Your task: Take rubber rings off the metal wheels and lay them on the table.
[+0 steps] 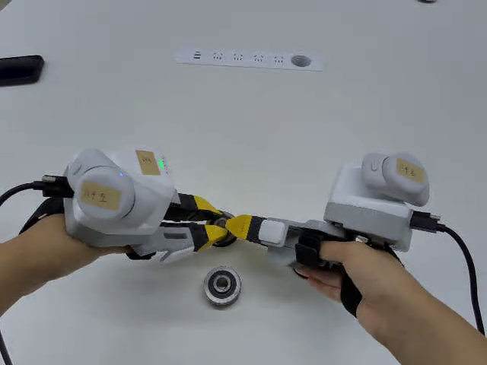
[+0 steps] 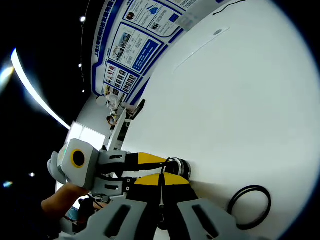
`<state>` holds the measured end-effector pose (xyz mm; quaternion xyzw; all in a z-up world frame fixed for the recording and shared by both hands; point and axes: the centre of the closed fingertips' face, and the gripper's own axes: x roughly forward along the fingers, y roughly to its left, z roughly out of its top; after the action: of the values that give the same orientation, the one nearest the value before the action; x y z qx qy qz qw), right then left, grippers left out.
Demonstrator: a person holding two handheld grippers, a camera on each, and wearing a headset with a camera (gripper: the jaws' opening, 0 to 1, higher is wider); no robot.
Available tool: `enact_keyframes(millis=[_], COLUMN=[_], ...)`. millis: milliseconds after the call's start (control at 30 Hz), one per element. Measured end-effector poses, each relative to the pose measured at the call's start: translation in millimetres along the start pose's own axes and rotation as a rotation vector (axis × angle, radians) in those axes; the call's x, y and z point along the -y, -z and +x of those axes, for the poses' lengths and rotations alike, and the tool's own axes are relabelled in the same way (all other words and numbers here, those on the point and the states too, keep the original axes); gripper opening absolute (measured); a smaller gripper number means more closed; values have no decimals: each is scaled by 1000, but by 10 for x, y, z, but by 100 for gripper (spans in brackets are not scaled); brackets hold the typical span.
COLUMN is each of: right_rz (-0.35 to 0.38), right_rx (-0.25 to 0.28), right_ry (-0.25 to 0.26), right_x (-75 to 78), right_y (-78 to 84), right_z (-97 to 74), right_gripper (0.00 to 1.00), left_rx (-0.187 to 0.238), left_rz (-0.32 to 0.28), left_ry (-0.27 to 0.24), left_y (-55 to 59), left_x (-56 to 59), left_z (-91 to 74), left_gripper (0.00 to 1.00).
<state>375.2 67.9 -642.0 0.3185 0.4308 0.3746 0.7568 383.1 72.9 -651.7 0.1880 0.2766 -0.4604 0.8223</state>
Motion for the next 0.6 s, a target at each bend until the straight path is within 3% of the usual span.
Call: enact_keyframes(millis=[133,267,467,600], right_rz=[10,13,18,25], right_rx=[1,8,11,-1], right_ry=[15,25,27,22], right_x=[21,30,37,20], right_y=[10,-1,-9,15], right_z=[3,3,-8,7], right_gripper=[1,2,2,2], left_rx=[-9,-13,-46,-29], left_rz=[-13,-63,-17,-43], left_ry=[-3,-7,5,-6], left_y=[-2,-7,21,48], left_x=[0,-1,43,21], left_z=[2,4,-52,-178], left_gripper=[13,14,16,25])
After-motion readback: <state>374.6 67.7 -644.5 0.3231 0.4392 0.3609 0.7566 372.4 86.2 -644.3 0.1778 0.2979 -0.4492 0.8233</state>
